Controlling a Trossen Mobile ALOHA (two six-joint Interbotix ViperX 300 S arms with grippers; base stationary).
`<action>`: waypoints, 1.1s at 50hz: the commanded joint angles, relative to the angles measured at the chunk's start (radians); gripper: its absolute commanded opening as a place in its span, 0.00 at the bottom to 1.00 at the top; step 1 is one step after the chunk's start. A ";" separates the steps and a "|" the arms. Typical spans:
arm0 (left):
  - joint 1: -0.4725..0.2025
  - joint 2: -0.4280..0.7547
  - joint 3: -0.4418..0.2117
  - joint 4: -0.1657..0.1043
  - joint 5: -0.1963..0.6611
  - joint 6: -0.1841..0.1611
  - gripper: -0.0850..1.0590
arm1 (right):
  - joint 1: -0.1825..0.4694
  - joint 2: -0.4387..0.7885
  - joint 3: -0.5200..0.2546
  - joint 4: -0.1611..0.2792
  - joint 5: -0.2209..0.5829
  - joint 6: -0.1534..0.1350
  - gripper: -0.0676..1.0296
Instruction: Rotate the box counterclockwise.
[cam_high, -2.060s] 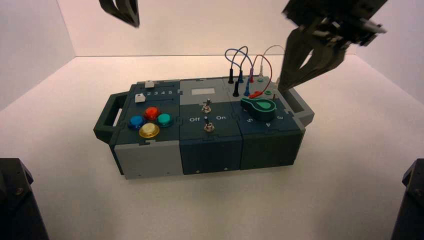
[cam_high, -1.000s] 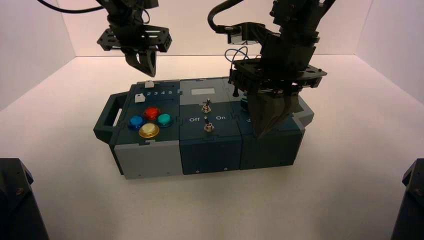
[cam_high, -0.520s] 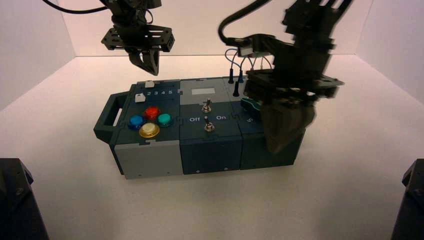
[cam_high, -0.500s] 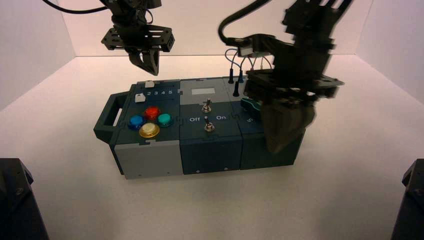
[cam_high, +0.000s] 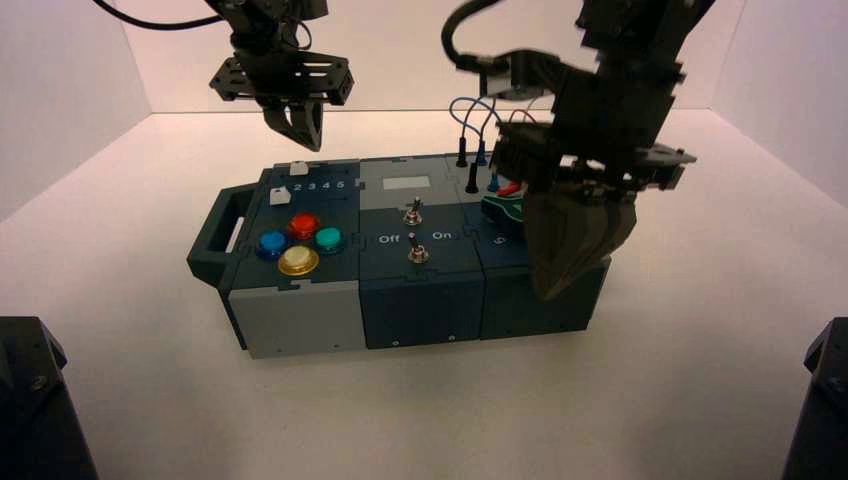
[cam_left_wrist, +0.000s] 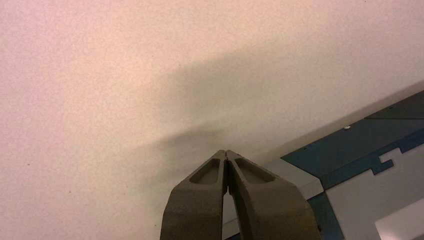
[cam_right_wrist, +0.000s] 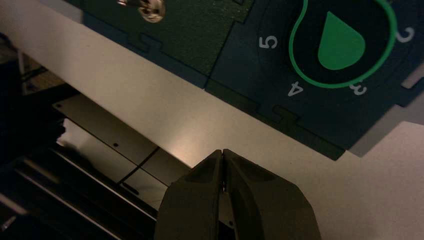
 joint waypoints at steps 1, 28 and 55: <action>-0.003 -0.008 -0.028 0.002 -0.003 0.008 0.05 | 0.003 0.020 -0.017 0.003 -0.014 -0.009 0.04; -0.052 0.077 -0.038 0.002 0.046 0.035 0.05 | -0.008 0.167 -0.041 -0.043 -0.086 -0.009 0.04; -0.084 0.069 -0.043 0.002 0.147 0.055 0.05 | -0.129 0.170 -0.051 -0.120 -0.121 0.006 0.04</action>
